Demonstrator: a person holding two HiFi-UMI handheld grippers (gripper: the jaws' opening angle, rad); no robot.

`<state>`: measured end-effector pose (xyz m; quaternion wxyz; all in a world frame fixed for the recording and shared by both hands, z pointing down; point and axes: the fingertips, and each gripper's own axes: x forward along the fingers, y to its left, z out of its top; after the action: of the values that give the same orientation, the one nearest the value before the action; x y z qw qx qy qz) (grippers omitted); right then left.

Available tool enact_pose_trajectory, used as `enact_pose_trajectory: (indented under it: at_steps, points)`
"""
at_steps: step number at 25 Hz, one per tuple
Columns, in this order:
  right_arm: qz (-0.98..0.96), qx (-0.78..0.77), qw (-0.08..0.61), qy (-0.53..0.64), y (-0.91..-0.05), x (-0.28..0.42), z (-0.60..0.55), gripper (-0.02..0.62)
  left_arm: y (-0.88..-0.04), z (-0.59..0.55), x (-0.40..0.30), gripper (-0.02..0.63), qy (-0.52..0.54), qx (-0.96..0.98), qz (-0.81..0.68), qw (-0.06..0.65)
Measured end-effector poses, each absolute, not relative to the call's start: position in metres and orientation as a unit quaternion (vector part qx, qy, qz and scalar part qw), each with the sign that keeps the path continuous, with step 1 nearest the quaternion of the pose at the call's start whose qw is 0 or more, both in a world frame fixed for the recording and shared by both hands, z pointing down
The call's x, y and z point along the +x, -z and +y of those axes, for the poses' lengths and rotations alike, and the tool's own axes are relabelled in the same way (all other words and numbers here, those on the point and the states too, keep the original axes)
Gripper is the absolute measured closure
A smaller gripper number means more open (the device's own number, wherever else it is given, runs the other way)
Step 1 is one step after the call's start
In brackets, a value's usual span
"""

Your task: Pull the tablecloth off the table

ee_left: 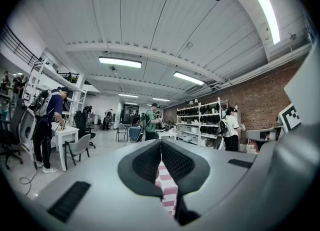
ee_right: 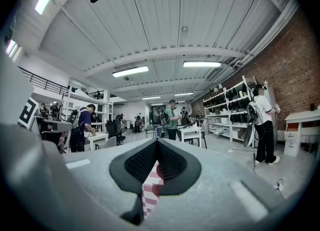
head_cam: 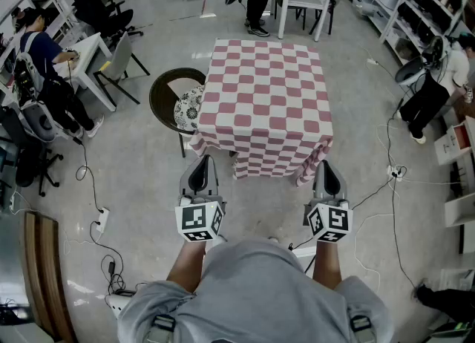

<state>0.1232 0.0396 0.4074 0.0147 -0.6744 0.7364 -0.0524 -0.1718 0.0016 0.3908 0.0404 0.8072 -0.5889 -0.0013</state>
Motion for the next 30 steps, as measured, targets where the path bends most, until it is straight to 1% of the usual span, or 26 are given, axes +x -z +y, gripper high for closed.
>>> enact_pose_trajectory:
  at_steps: [12, 17, 22, 30]
  points:
    - [0.742, -0.668, 0.008, 0.056, -0.41, 0.135, 0.043, 0.592, -0.39, 0.005, -0.15, 0.6, -0.013, 0.811, -0.584, 0.042]
    - [0.755, -0.653, 0.019, 0.059, -0.414, 0.146, 0.047, 0.592, -0.387, 0.009, -0.134, 0.6, -0.018, 0.809, -0.586, 0.037]
    - [0.762, -0.647, -0.001, 0.043, -0.428, 0.16, 0.055, 0.592, -0.397, 0.018, -0.111, 0.6, -0.025, 0.806, -0.59, 0.042]
    - [0.773, -0.632, -0.027, 0.049, -0.448, 0.2, 0.065, 0.592, -0.411, 0.031, -0.068, 0.6, -0.023, 0.799, -0.598, 0.056]
